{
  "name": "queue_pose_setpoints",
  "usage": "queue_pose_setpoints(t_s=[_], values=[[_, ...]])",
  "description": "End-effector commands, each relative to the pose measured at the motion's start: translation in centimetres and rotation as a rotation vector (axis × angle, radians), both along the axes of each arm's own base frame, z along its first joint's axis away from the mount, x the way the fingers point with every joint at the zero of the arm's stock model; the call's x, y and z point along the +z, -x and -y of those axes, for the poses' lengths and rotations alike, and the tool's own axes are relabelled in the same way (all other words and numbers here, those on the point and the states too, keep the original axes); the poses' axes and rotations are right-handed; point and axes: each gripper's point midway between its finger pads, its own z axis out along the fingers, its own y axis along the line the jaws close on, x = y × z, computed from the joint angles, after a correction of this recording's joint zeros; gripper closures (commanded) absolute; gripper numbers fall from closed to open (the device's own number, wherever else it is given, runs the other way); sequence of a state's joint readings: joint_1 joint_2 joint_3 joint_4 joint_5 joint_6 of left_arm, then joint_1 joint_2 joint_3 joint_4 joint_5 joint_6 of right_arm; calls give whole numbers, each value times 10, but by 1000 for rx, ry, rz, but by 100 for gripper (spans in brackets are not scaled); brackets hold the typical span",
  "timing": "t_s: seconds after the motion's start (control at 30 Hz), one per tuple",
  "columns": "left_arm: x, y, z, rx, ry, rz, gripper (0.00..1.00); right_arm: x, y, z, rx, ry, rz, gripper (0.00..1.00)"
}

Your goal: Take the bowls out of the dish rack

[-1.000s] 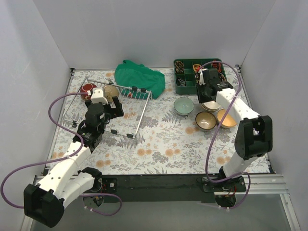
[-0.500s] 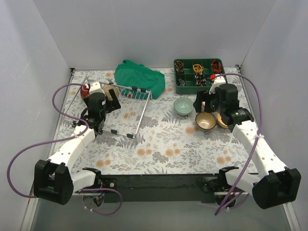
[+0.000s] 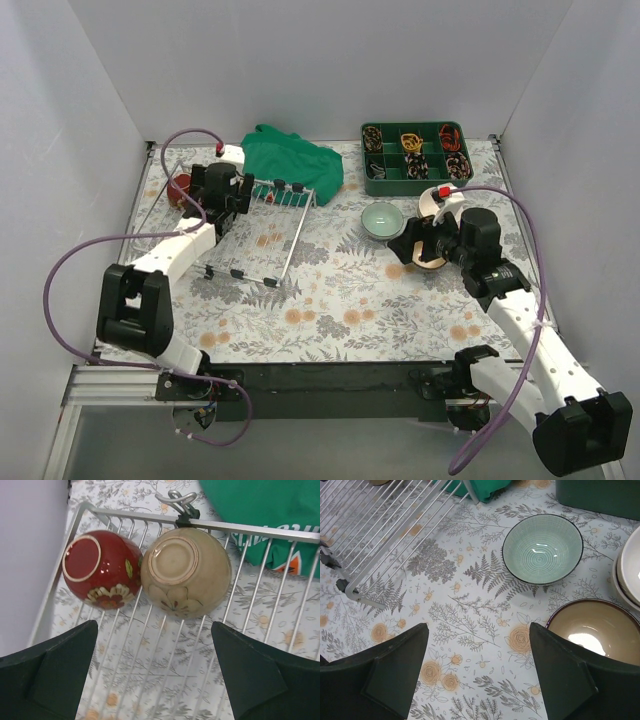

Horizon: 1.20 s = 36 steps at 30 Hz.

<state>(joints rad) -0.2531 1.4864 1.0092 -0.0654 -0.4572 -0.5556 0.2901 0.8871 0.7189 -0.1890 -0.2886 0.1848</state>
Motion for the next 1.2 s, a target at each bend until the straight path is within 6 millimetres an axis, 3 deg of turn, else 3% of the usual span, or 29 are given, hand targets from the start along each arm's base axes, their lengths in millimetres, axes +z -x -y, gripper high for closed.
queue_pose_setpoints(t_s=[0.0, 0.07, 0.27, 0.6, 1.17], values=[[28, -27, -2, -113, -295, 3, 2, 15, 4, -8, 45, -37, 79, 9], [32, -34, 2, -162, -383, -17, 2, 12, 6, -9, 48, -32, 79, 9], [10, -47, 16, -248, -499, -96, 2, 8, 8, -13, 68, -34, 65, 9], [-27, -65, 10, -244, -628, -187, 2, -4, 11, -19, 104, -34, 17, 8], [-85, -56, 14, -256, -660, -313, 2, -15, 11, -20, 110, -22, -12, 9]])
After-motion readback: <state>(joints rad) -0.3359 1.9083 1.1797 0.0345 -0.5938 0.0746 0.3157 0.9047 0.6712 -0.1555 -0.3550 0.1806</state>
